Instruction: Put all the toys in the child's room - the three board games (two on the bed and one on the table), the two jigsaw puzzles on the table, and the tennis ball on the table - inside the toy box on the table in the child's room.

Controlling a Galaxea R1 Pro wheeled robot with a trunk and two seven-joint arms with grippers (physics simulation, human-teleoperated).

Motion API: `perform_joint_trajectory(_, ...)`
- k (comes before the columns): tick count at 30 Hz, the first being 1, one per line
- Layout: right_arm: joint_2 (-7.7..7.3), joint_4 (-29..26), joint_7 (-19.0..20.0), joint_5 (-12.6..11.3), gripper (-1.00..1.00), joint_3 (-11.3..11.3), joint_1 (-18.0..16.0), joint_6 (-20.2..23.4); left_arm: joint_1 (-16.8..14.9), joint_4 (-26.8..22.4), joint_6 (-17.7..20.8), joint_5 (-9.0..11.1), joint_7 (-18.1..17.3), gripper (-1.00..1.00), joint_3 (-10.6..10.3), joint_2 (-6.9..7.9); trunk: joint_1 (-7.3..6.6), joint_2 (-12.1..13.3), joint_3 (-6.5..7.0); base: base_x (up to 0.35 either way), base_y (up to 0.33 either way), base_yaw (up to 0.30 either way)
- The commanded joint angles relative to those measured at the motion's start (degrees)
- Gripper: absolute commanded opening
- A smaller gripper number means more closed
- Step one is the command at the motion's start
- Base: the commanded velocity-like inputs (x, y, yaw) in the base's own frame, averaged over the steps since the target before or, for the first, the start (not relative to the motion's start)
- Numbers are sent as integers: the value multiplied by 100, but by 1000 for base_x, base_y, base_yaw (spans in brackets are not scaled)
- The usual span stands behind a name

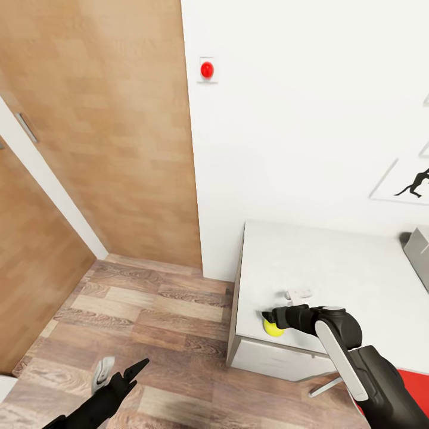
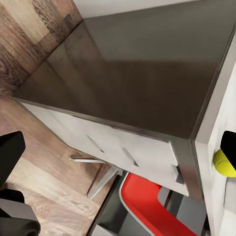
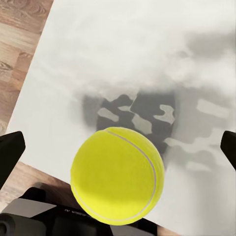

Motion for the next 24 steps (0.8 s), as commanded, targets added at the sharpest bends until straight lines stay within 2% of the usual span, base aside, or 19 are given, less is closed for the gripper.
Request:
perform_joint_trajectory(1, -4, -5, -34, -31, 100, 9, -5, 20, 0, -5, 22, 42, 5, 100, -3, -5, 3, -10, -15, 0, 0, 0)
perform_joint_trajectory(8, -3, -2, -35, -32, 100, 5, -5, 20, 0, -5, 23, 37, 5, 100, 1, -66, 3, -10, -68, 0, 0, 0)
perform_joint_trajectory(24, 1, -1, -30, -31, 100, 46, -2, 20, 0, -5, 22, 33, 5, 100, 7, -90, 3, -10, -159, 0, 0, 0)
